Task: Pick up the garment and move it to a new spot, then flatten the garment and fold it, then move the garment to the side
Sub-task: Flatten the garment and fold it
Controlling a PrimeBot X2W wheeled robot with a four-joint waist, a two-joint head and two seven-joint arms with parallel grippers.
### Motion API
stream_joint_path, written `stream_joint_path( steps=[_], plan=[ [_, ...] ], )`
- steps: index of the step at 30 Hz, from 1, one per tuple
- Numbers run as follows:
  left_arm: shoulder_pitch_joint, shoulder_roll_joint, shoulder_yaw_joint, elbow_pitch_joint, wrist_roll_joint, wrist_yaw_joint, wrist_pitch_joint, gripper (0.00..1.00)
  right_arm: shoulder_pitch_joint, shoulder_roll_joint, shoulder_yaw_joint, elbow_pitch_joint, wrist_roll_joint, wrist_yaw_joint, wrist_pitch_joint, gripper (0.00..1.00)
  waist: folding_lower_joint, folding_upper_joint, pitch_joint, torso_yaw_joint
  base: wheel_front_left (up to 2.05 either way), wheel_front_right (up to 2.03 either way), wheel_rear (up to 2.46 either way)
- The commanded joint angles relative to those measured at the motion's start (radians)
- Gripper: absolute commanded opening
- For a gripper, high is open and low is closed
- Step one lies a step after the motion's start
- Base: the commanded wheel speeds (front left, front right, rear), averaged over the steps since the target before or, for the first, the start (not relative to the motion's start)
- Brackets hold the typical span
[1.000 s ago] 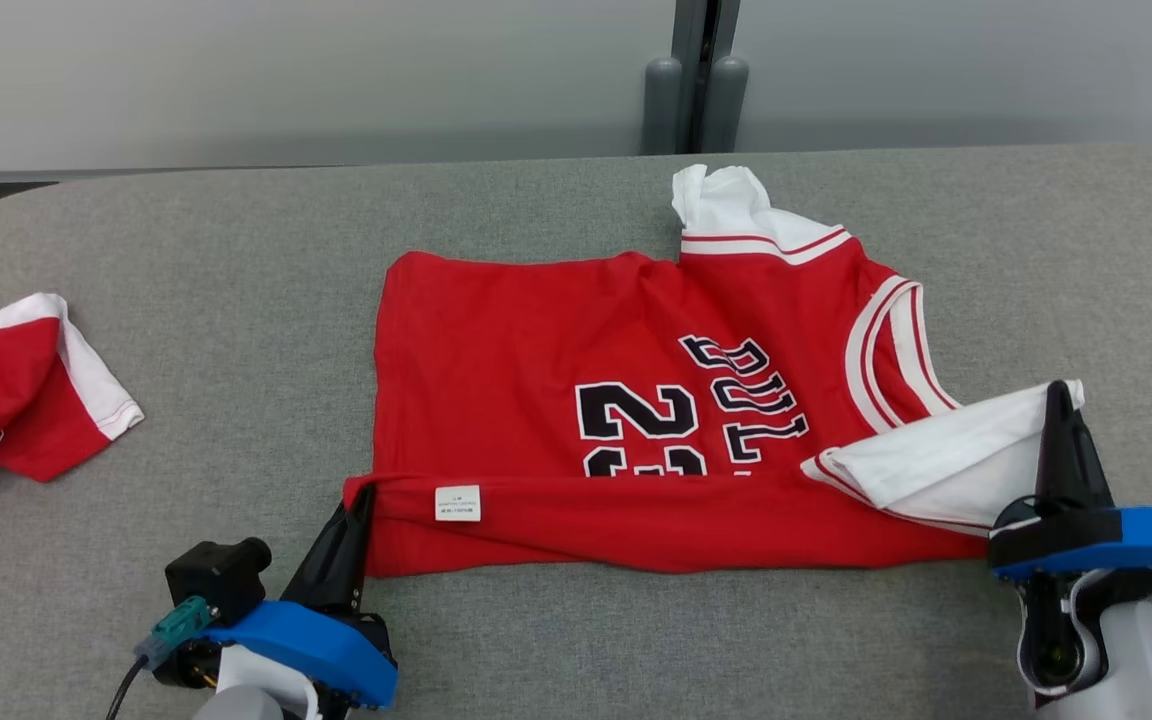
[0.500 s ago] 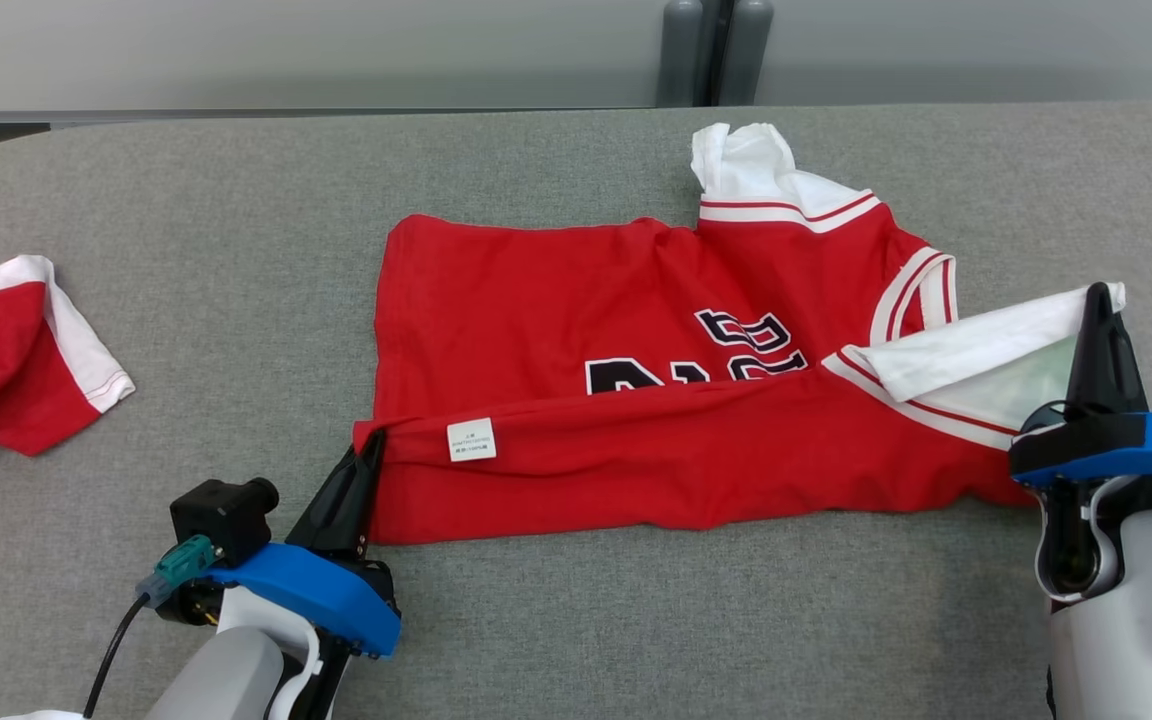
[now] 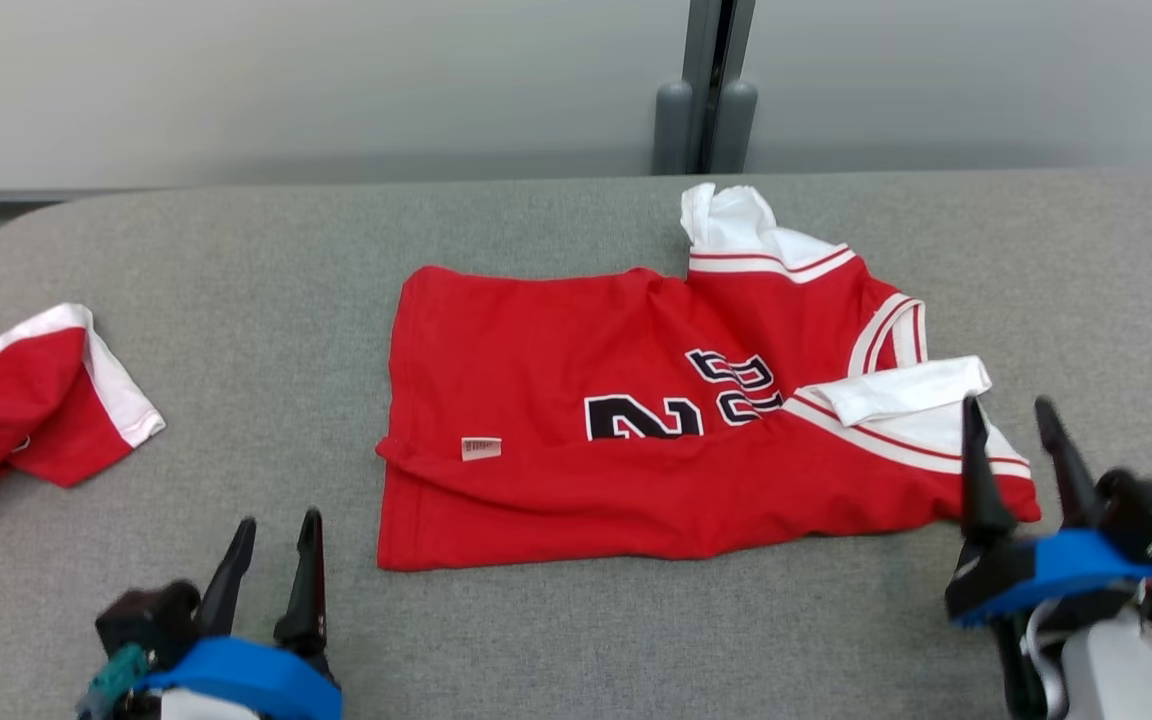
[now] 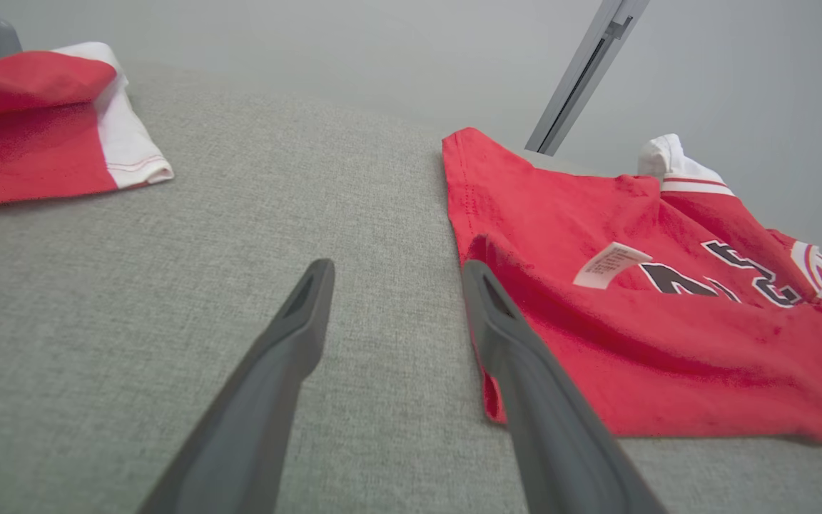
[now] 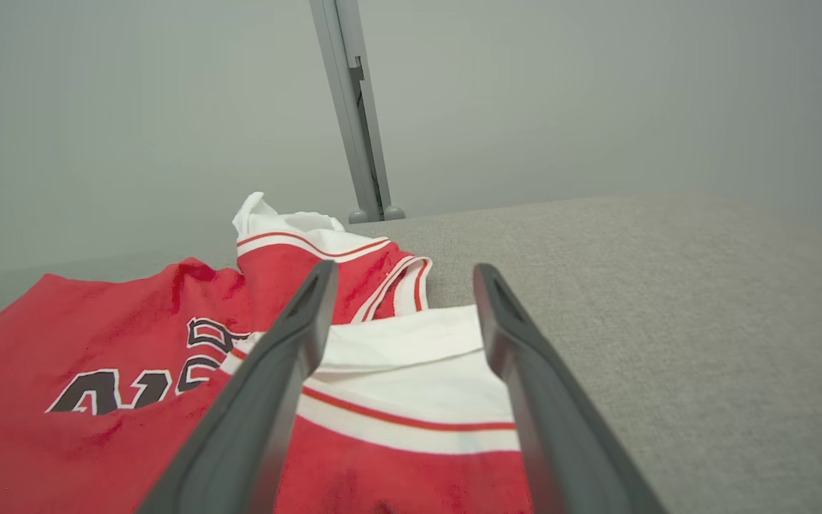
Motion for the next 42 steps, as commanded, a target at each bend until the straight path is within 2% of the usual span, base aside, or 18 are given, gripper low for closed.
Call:
stream_joint_path(
  steps=[1, 6, 11, 17, 23, 27, 33, 41, 42],
  plan=[
    [0.028, -0.014, 0.031, -0.01, 0.023, 0.003, -0.002, 1.0, 0.046, -0.003, 0.017, -0.008, -0.01, 0.0, -0.003, 1.0, 0.0001, 0.0, -0.028, -0.014, 0.0, 0.0, 0.0],
    [0.135, -0.065, 0.108, -0.035, 0.092, 0.003, -0.002, 1.0, 0.16, -0.003, 0.078, -0.004, 0.005, 0.0, -0.003, 1.0, 0.0001, 0.0, -0.093, -0.021, 0.0, 0.0, 0.0],
    [0.221, -0.107, 0.142, -0.046, 0.145, 0.003, -0.002, 1.0, 0.245, -0.003, 0.101, 0.013, 0.036, 0.0, -0.003, 1.0, 0.0001, 0.0, -0.15, -0.022, 0.0, 0.0, 0.0],
    [0.261, -0.134, 0.145, -0.04, 0.169, 0.003, -0.002, 1.0, 0.284, -0.003, 0.115, 0.022, 0.061, 0.0, -0.003, 1.0, 0.0001, 0.0, -0.172, -0.021, 0.0, 0.0, 0.0],
    [0.227, -0.146, 0.116, -0.031, 0.157, 0.003, -0.002, 1.0, 0.254, -0.003, 0.119, 0.021, 0.053, 0.0, -0.003, 1.0, 0.0001, 0.0, -0.16, -0.023, 0.0, 0.0, 0.0],
    [0.166, -0.132, 0.074, 0.004, 0.113, 0.003, -0.002, 1.0, 0.227, -0.003, 0.122, 0.01, 0.048, 0.0, -0.003, 1.0, 0.0001, 0.0, -0.119, -0.028, 0.0, 0.0, 0.0],
    [0.042, -0.081, 0.003, 0.059, 0.023, 0.003, -0.002, 1.0, 0.152, -0.003, 0.117, 0.002, 0.035, 0.0, -0.003, 1.0, 0.0001, 0.0, -0.006, -0.05, 0.0, 0.0, 0.0],
    [-0.049, -0.033, -0.135, 0.196, -0.084, 0.002, 0.007, 1.0, 0.043, -0.003, 0.036, 0.039, 0.005, 0.0, -0.003, 1.0, 0.0001, 0.0, 0.077, -0.07, 0.0, 0.0, 0.0],
    [-0.054, -0.029, -0.167, 0.203, -0.096, 0.002, 0.008, 0.82, 0.03, -0.003, 0.019, 0.052, 0.001, 0.0, -0.003, 1.0, 0.0001, 0.0, 0.083, -0.069, 0.0, 0.0, 0.0]
  ],
)
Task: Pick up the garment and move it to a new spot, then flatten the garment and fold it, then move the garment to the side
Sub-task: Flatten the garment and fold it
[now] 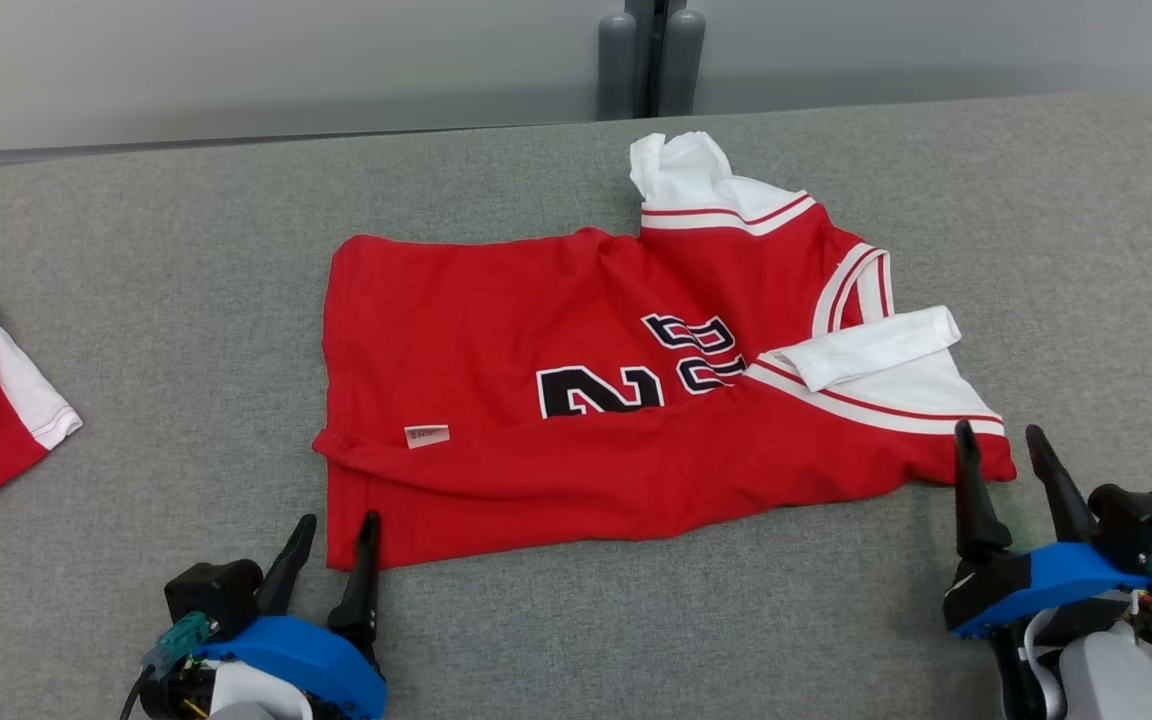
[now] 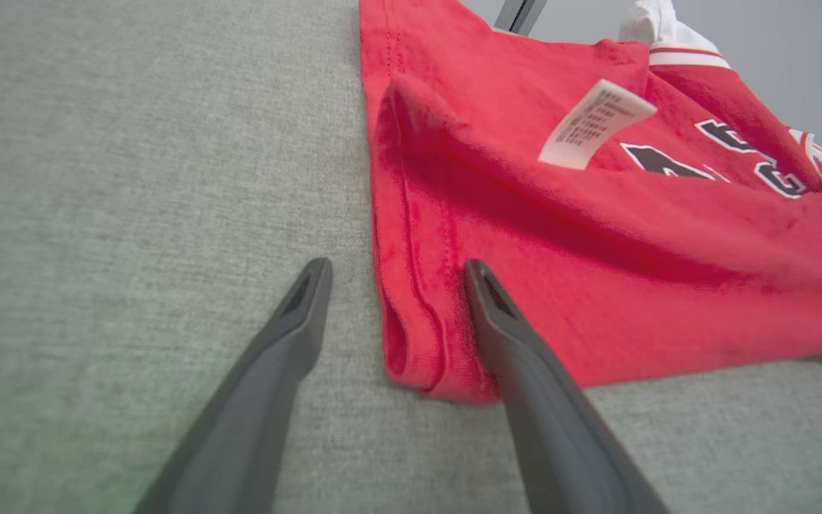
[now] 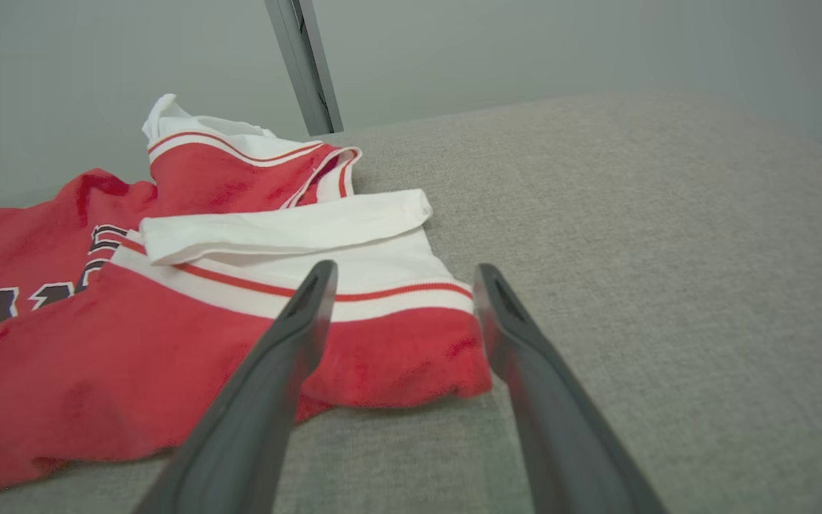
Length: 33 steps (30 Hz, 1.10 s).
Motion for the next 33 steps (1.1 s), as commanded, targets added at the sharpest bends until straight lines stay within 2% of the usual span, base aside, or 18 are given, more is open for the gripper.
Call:
stream_joint_path(
  steps=[1, 2, 3, 9, 10, 11, 15, 19, 26, 33],
  plan=[
    [0.006, 0.0, -0.065, 0.04, -0.029, 0.0, 0.024, 0.4, -0.032, -0.004, -0.033, 0.023, -0.015, 0.0, -0.004, 1.0, -0.0002, -0.0001, 0.013, 0.007, 0.0, 0.0, 0.0],
    [0.002, 0.002, -0.088, 0.038, -0.048, 0.0, 0.024, 0.15, -0.044, -0.003, -0.048, 0.043, -0.025, 0.0, -0.004, 1.0, -0.0002, -0.0001, 0.017, 0.01, 0.0, 0.0, 0.0],
    [-0.002, 0.01, -0.114, 0.036, -0.061, -0.001, 0.025, 0.0, -0.054, -0.003, -0.063, 0.067, -0.033, 0.0, -0.004, 1.0, -0.0002, -0.0001, 0.02, 0.013, 0.0, 0.0, 0.0],
    [-0.026, 0.049, -0.2, 0.02, -0.13, -0.001, 0.026, 0.0, -0.111, -0.002, -0.103, 0.263, -0.05, 0.0, 0.0, 1.0, -0.0002, -0.0001, 0.031, 0.038, 0.0, 0.0, 0.0],
    [-0.03, 0.056, -0.202, 0.011, -0.135, -0.001, 0.024, 0.0, -0.118, -0.002, -0.1, 0.29, -0.034, 0.0, 0.001, 0.52, -0.0002, -0.0001, 0.031, 0.041, 0.0, 0.0, 0.0],
    [-0.033, 0.062, -0.201, 0.002, -0.137, -0.001, 0.023, 0.0, -0.119, -0.001, -0.092, 0.304, -0.025, 0.0, 0.003, 0.0, -0.0002, -0.0001, 0.029, 0.045, 0.0, 0.0, 0.0],
    [-0.025, 0.074, -0.183, -0.029, -0.14, 0.0, 0.016, 0.0, -0.118, 0.0, -0.084, 0.282, 0.013, 0.0, 0.001, 0.0, -0.0002, -0.0001, 0.017, 0.049, 0.0, 0.0, 0.0],
    [-0.011, 0.082, -0.105, -0.076, -0.113, 0.002, 0.012, 0.0, -0.09, -0.004, -0.078, 0.191, 0.053, 0.0, -0.003, 0.0, -0.0002, -0.0001, -0.019, 0.05, 0.0, 0.0, 0.0],
    [0.093, 0.045, 0.015, -0.121, -0.022, 0.002, 0.011, 0.0, 0.031, -0.005, -0.097, 0.086, 0.106, -0.001, -0.004, 0.0, -0.0002, -0.0001, -0.127, 0.065, 0.0, 0.0, 0.0],
    [0.234, -0.005, 0.056, -0.076, 0.034, 0.002, 0.011, 0.0, 0.207, -0.005, -0.065, 0.107, 0.127, -0.001, -0.004, 0.0, -0.0002, -0.0001, -0.193, 0.071, 0.0, 0.0, 0.0]
  ],
)
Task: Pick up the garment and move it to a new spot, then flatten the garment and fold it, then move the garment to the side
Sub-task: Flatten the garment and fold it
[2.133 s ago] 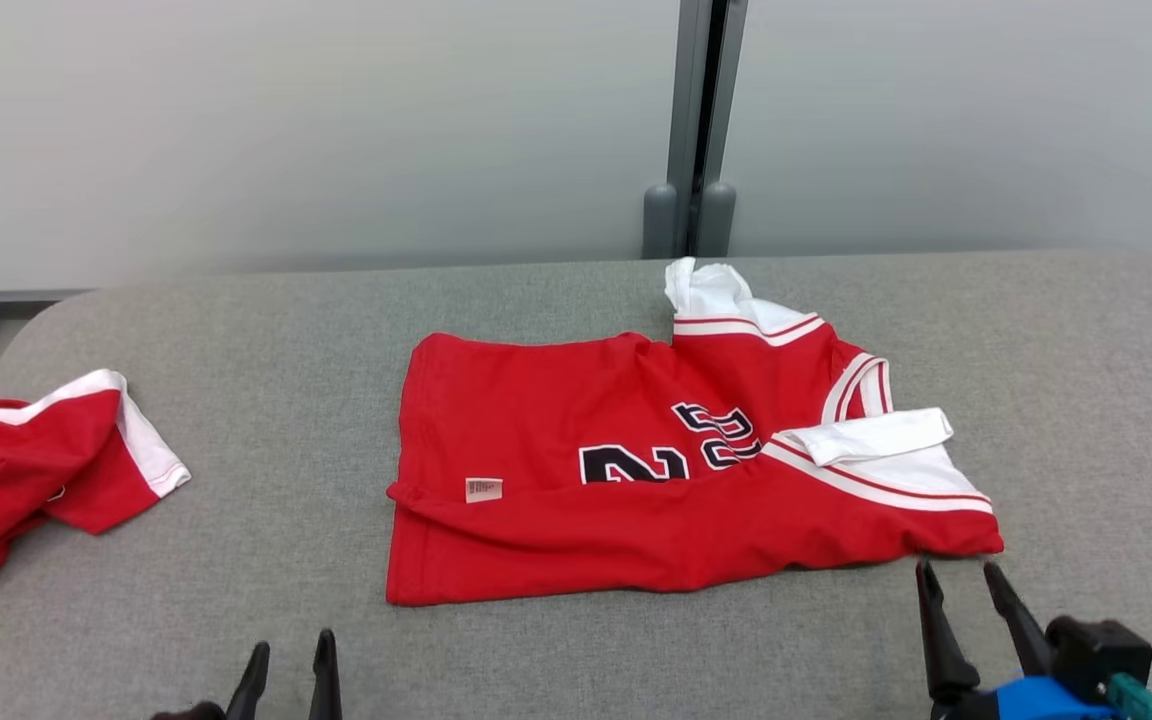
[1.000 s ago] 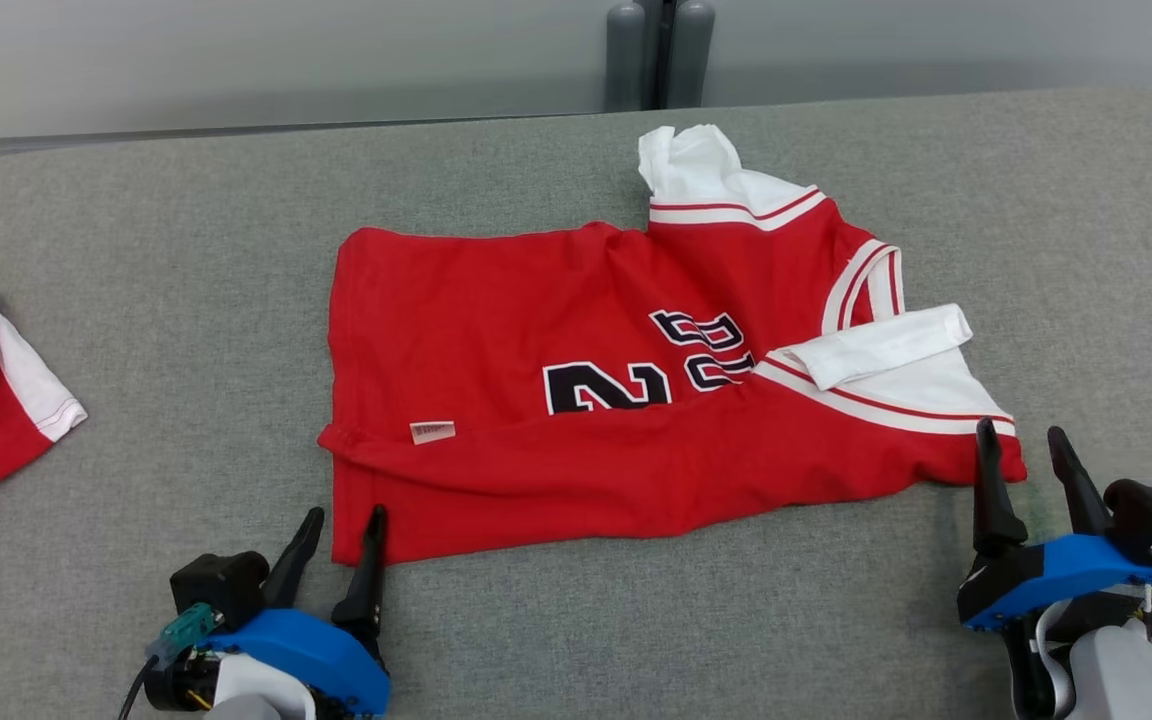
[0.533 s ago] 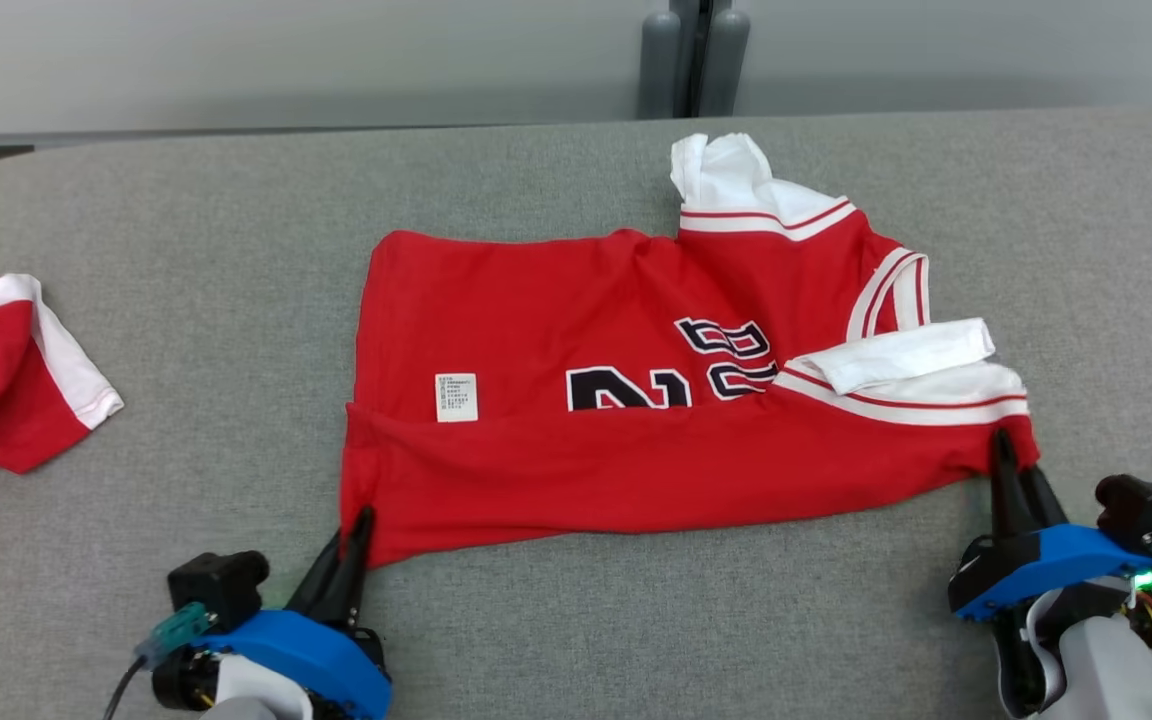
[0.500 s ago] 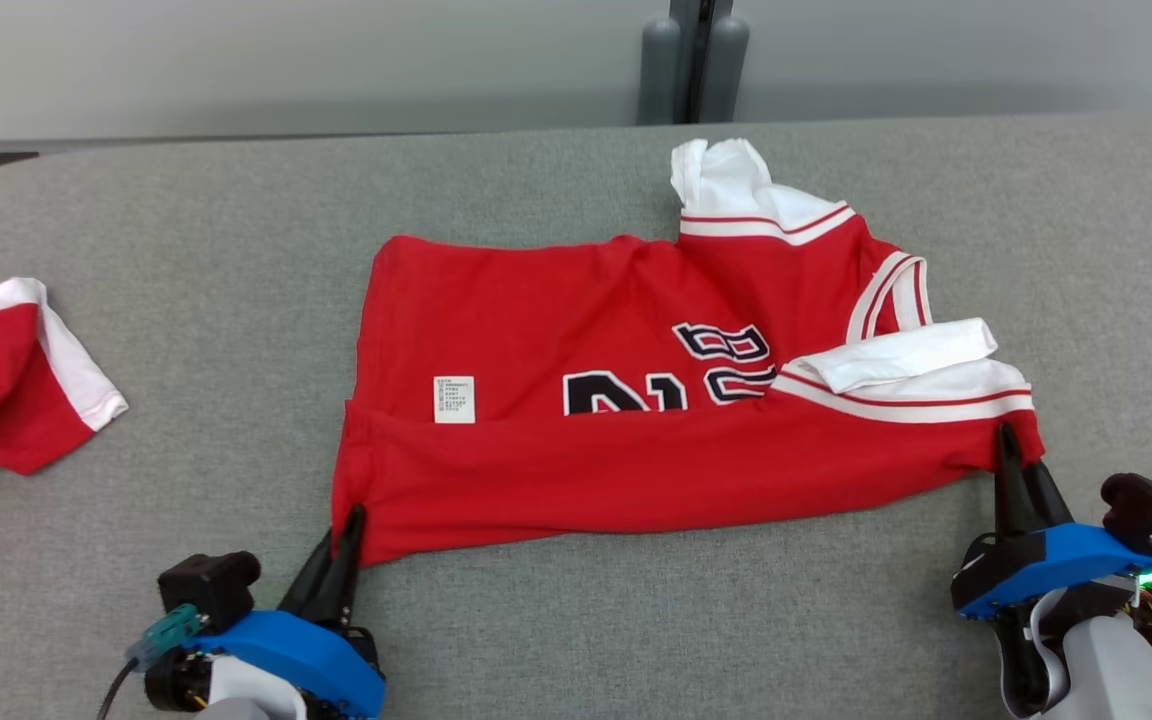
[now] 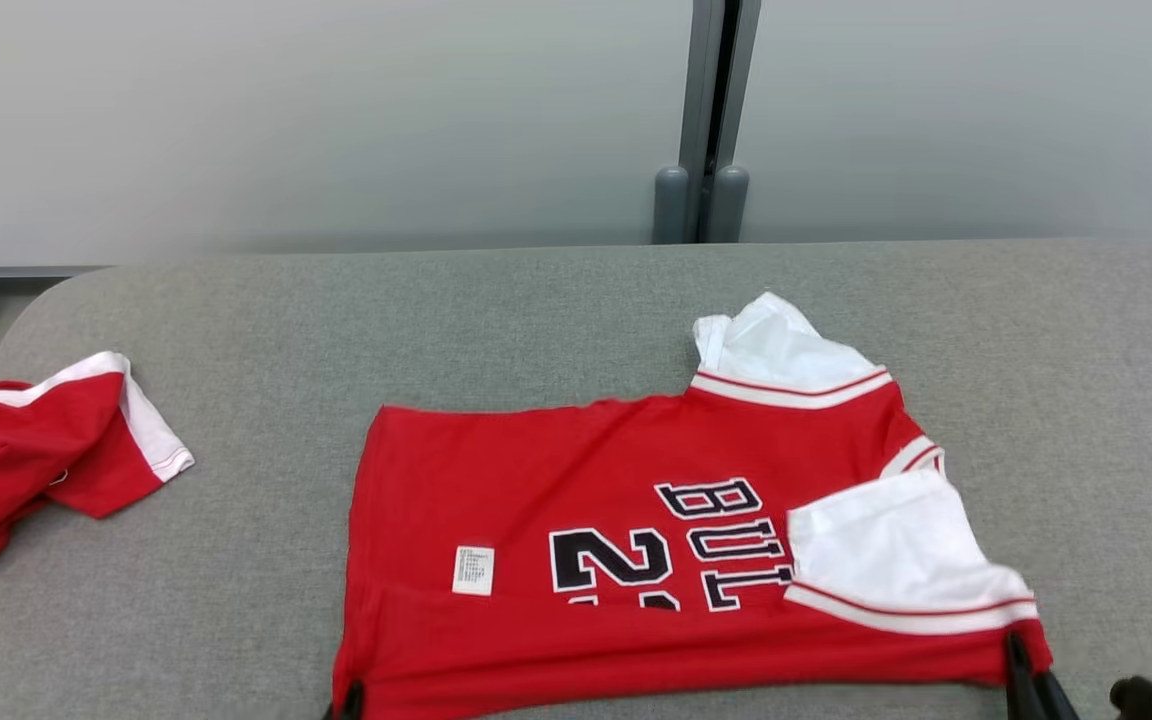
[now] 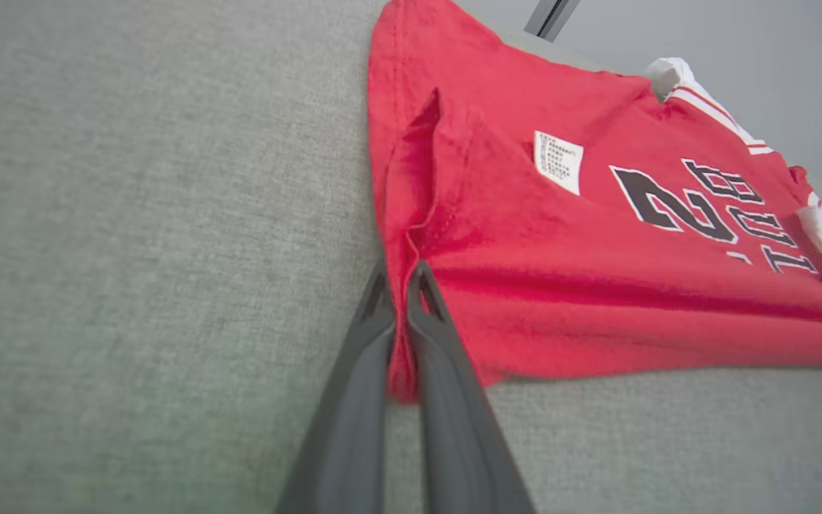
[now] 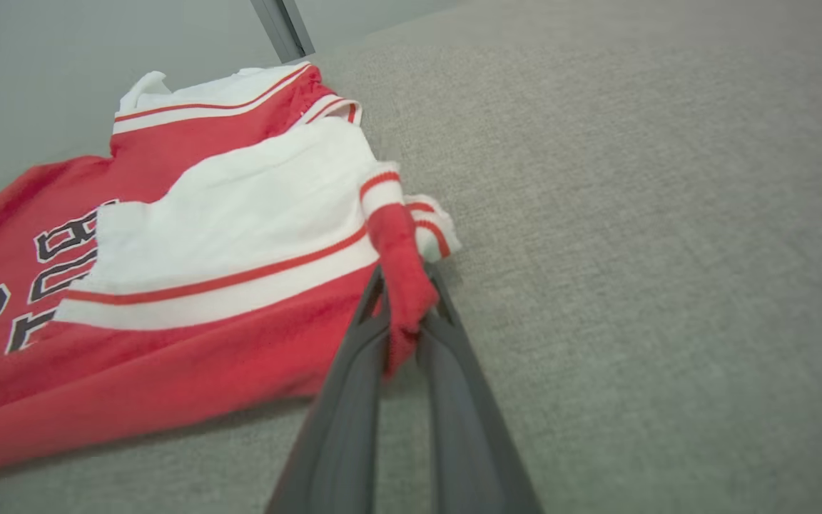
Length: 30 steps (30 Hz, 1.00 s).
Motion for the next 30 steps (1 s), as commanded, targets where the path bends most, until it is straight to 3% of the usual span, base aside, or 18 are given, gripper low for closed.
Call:
stream_joint_path(
  steps=[1, 2, 3, 13, 21, 30],
  plan=[
    [0.013, -0.004, 0.013, 0.01, 0.004, 0.003, -0.001, 0.0, 0.019, -0.008, 0.002, 0.01, -0.004, -0.002, -0.004, 0.18, 0.0002, 0.0, -0.004, -0.004, 0.0, 0.0, 0.0],
    [0.026, -0.01, 0.018, 0.015, 0.008, 0.003, -0.001, 0.32, 0.027, -0.008, 0.002, 0.019, 0.0, -0.002, -0.004, 0.6, 0.0002, 0.0, -0.004, -0.004, 0.0, 0.0, 0.0],
    [0.032, -0.015, 0.023, 0.019, 0.013, 0.003, 0.0, 1.0, 0.029, -0.008, 0.0, 0.024, 0.006, -0.002, -0.004, 1.0, 0.0002, 0.0, -0.002, -0.005, 0.0, 0.0, 0.0],
    [-0.129, 0.001, 0.125, -0.049, 0.062, 0.003, 0.0, 1.0, -0.115, -0.006, 0.001, -0.035, -0.085, -0.001, -0.004, 1.0, 0.0002, 0.0, 0.1, -0.009, 0.0, 0.0, 0.0],
    [-0.409, 0.084, -0.004, 0.069, -0.024, 0.003, 0.02, 1.0, -0.31, -0.006, 0.076, 0.0, -0.164, -0.001, 0.007, 1.0, 0.0002, 0.0, 0.195, -0.03, 0.0, 0.0, 0.0],
    [-0.586, 0.143, -0.159, 0.19, -0.149, 0.003, 0.073, 1.0, -0.485, -0.006, 0.121, 0.013, -0.237, -0.001, 0.077, 1.0, 0.0002, 0.0, 0.294, -0.046, 0.0, 0.0, 0.0]
  ],
)
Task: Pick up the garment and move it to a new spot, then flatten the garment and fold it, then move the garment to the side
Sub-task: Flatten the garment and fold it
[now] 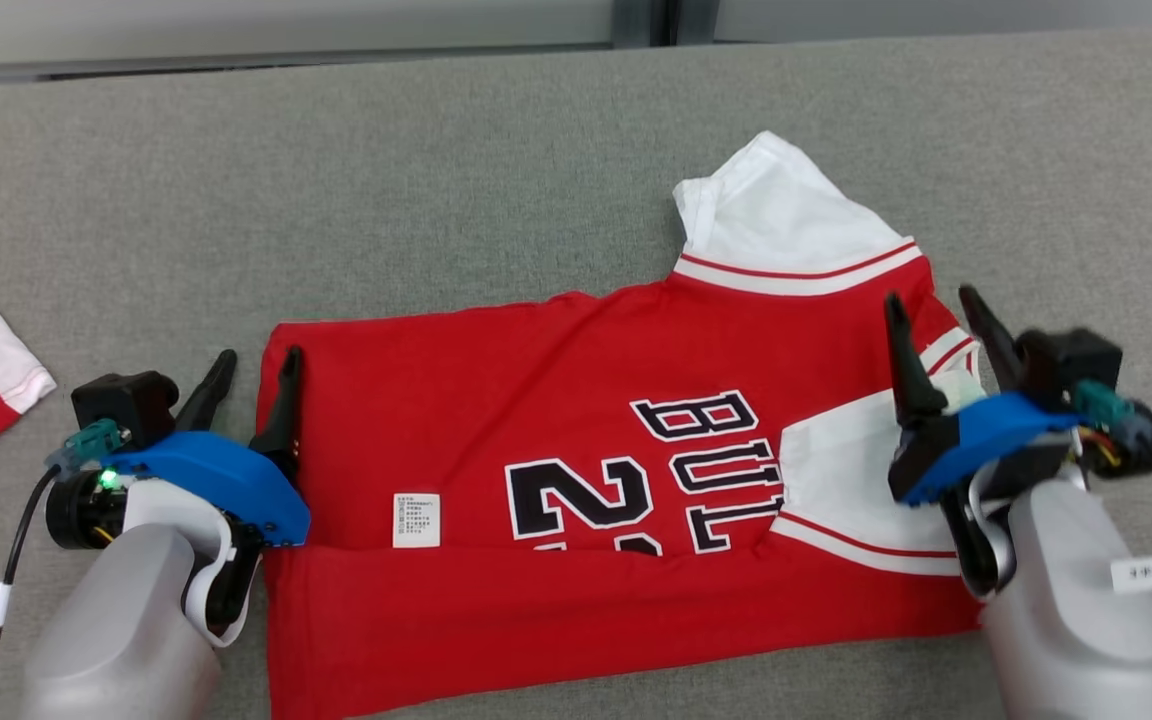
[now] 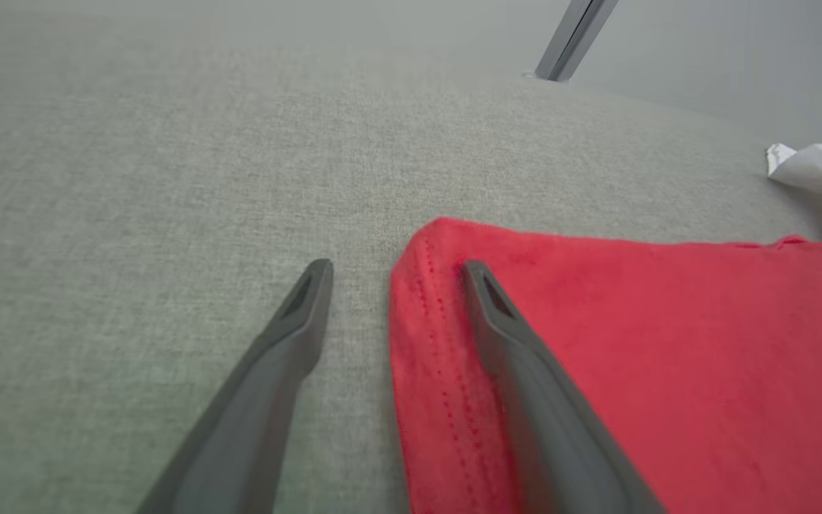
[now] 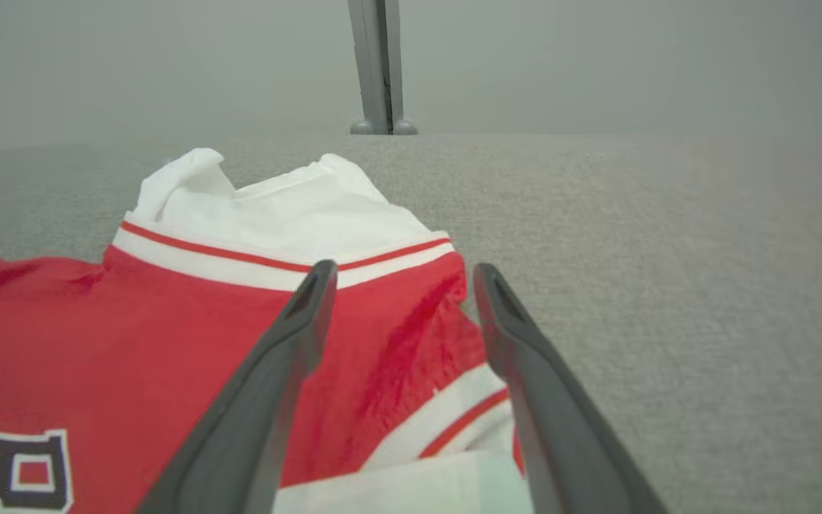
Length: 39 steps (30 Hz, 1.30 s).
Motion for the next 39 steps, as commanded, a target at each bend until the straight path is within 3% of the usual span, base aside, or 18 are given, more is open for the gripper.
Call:
stream_joint_path(
  steps=[1, 2, 3, 4, 5, 6, 12, 21, 30, 32, 33, 39],
  plan=[
    [-0.031, 0.008, -0.028, 0.01, -0.016, 0.003, 0.005, 1.0, -0.044, -0.004, 0.0, -0.003, -0.011, 0.0, 0.018, 1.0, -0.0002, 0.0, 0.019, 0.005, 0.0, 0.0, 0.0],
    [-0.039, 0.01, -0.049, 0.013, -0.031, 0.003, 0.011, 0.92, -0.064, -0.004, 0.001, -0.006, -0.023, 0.0, 0.034, 1.0, -0.0002, 0.0, 0.028, 0.006, 0.0, 0.0, 0.0],
    [-0.045, 0.014, -0.074, 0.013, -0.045, 0.003, 0.016, 0.75, -0.085, -0.003, 0.002, -0.006, -0.034, 0.0, 0.053, 1.0, -0.0002, 0.0, 0.036, 0.007, 0.0, 0.0, 0.0],
    [-0.049, 0.018, -0.091, 0.012, -0.059, 0.003, 0.012, 0.51, -0.105, -0.003, 0.001, -0.007, -0.043, 0.0, 0.071, 1.0, -0.0002, 0.0, 0.044, 0.01, 0.0, 0.0, 0.0],
    [-0.055, 0.024, -0.115, 0.01, -0.067, 0.003, 0.007, 0.34, -0.127, -0.004, -0.001, -0.008, -0.054, 0.0, 0.091, 1.0, -0.0002, 0.0, 0.051, 0.014, 0.0, 0.0, 0.0],
    [-0.06, 0.029, -0.138, 0.006, -0.077, 0.003, 0.004, 0.0, -0.149, -0.003, -0.002, -0.008, -0.066, 0.0, 0.112, 1.0, -0.0002, 0.0, 0.057, 0.019, 0.0, 0.0, 0.0],
    [-0.113, 0.055, -0.232, -0.016, -0.108, 0.003, -0.048, 0.0, -0.293, -0.003, -0.055, 0.025, -0.14, 0.0, 0.273, 1.0, -0.0002, 0.0, 0.095, 0.068, 0.0, 0.0, 0.0],
    [-0.181, 0.034, -0.315, -0.094, -0.115, 0.003, -0.072, 0.0, -0.453, -0.023, -0.185, 0.088, -0.291, 0.0, 0.5, 1.0, -0.0002, 0.0, 0.154, 0.192, 0.0, 0.0, 0.0],
    [-0.186, 0.024, -0.319, -0.165, -0.119, 0.003, -0.072, 0.0, -0.478, -0.016, -0.268, 0.114, -0.396, 0.0, 0.598, 1.0, -0.0002, 0.0, 0.196, 0.242, 0.0, 0.0, 0.0],
    [-0.184, 0.03, -0.313, -0.173, -0.119, 0.003, -0.072, 0.0, -0.477, -0.01, -0.276, 0.113, -0.403, 0.0, 0.588, 0.27, -0.0002, 0.0, 0.201, 0.239, 0.0, 0.0, 0.0],
    [-0.18, 0.032, -0.31, -0.174, -0.119, 0.003, -0.072, 0.0, -0.477, -0.008, -0.275, 0.112, -0.406, 0.0, 0.577, 0.0, -0.0002, 0.0, 0.2, 0.237, 0.0, 0.0, 0.0],
    [-0.16, 0.041, -0.235, -0.192, -0.098, 0.003, -0.072, 0.0, -0.493, -0.006, -0.309, 0.054, -0.393, 0.0, 0.391, 0.0, -0.0002, 0.0, 0.182, 0.216, 0.0, 0.0, 0.0]
  ],
)
